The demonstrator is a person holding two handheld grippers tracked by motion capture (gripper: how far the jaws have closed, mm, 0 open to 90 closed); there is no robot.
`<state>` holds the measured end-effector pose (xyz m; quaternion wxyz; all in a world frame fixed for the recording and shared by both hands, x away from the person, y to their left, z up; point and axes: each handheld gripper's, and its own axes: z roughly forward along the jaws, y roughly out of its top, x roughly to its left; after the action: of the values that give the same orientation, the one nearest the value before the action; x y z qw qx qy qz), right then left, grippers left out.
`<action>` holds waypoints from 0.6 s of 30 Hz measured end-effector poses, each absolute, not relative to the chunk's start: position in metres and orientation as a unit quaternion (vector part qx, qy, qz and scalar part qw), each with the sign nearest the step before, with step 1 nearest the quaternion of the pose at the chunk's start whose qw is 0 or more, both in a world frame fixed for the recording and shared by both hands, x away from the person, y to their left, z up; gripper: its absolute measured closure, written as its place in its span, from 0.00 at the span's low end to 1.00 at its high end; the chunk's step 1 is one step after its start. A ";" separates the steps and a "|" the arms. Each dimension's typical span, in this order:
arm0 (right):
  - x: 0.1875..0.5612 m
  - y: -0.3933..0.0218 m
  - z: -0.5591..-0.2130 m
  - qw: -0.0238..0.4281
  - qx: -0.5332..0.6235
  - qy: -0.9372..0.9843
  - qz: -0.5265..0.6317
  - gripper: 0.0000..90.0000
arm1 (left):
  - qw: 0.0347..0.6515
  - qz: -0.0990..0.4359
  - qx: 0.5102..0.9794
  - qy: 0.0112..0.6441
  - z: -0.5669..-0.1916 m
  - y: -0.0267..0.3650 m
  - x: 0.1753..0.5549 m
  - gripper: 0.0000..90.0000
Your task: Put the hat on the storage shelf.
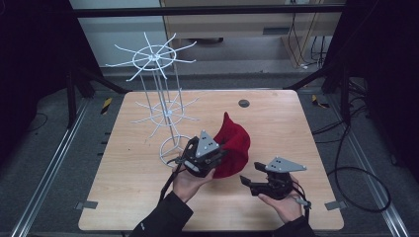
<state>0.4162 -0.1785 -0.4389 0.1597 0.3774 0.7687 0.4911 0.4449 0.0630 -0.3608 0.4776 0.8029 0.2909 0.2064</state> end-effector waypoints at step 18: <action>0.432 -0.152 -0.453 0.129 0.389 0.720 0.560 0.85 | 0.507 0.206 0.782 0.300 -0.349 0.061 0.442 0.93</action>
<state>0.4317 -0.1516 -0.4532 0.1289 0.3895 0.7201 0.5597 0.4416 0.0613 -0.3487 0.5068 0.7817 0.2997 0.2056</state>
